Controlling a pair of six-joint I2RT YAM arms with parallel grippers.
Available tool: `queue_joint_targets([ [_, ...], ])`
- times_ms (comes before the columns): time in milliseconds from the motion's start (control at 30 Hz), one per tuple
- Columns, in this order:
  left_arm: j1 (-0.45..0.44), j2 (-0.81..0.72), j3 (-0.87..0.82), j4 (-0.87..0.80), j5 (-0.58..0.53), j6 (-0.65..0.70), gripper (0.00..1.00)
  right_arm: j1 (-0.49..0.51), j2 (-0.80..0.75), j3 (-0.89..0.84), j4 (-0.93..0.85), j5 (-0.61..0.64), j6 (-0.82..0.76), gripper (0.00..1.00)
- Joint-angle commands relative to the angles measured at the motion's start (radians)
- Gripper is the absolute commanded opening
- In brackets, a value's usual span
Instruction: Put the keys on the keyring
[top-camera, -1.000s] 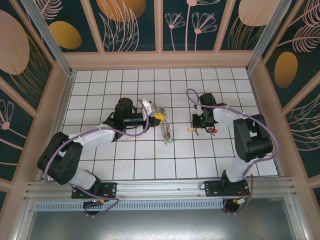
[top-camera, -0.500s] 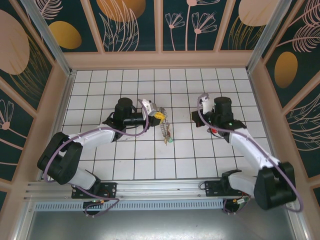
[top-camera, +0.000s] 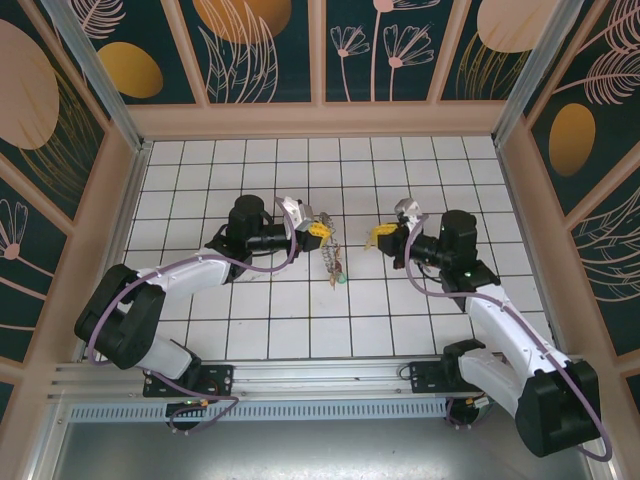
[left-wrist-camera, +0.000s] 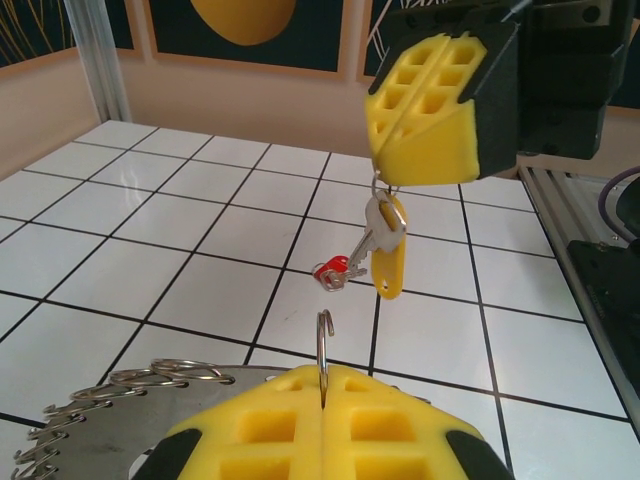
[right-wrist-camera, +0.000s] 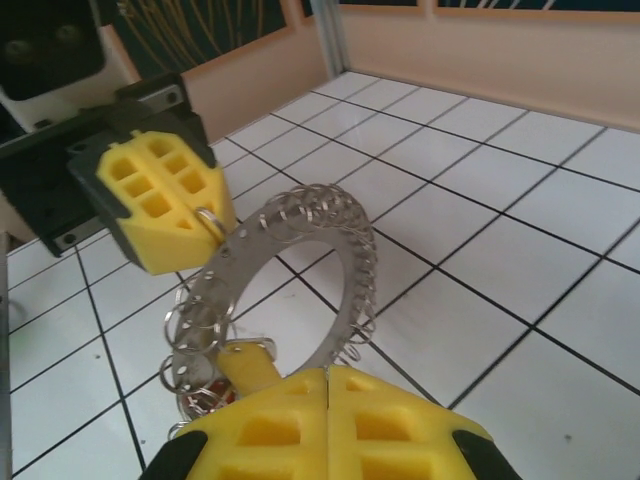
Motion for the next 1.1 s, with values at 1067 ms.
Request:
queue_joint_targets([
  [1067,-0.007,-0.045,-0.03,0.049,-0.06,0.027,0.0,0.055,0.461,0.272,-0.544,0.216,0.186,0.0],
])
